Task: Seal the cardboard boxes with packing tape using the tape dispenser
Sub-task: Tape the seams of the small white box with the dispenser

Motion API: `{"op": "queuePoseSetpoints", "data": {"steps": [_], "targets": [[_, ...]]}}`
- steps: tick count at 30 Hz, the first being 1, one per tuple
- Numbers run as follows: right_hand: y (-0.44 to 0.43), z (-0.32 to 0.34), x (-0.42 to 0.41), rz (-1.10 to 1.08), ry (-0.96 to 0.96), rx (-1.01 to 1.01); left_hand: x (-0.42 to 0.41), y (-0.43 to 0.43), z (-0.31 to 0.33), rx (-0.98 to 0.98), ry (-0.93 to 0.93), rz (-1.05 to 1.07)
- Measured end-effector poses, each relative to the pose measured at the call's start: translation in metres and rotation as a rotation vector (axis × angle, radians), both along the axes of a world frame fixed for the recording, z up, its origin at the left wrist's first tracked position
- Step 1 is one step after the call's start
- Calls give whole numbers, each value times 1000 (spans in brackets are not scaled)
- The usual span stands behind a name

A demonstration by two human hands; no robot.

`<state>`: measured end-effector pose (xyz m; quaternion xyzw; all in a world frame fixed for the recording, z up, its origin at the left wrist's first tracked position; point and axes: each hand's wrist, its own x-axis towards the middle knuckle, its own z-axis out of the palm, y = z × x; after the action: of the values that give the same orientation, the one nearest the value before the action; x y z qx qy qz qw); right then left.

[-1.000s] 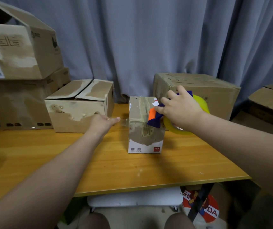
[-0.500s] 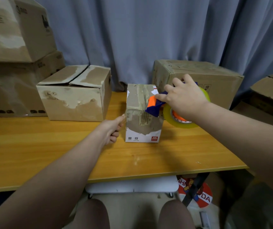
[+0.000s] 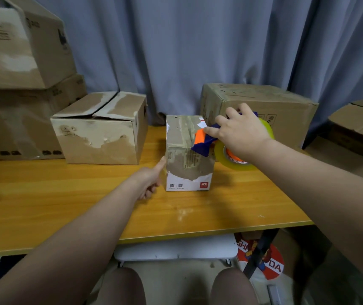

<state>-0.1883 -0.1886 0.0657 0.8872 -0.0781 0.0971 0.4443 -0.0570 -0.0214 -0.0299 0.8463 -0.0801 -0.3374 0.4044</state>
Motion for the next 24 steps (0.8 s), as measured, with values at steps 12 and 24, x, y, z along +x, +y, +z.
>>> {"op": "queuePoseSetpoints", "data": {"steps": [12, 24], "targets": [[-4, -7, -3, -8, -39, 55, -28, 6, -39, -650, -33, -151], [-7, -5, -2, 3, -29, 51, 41, -6, 0, -377, -954, -530]]}}
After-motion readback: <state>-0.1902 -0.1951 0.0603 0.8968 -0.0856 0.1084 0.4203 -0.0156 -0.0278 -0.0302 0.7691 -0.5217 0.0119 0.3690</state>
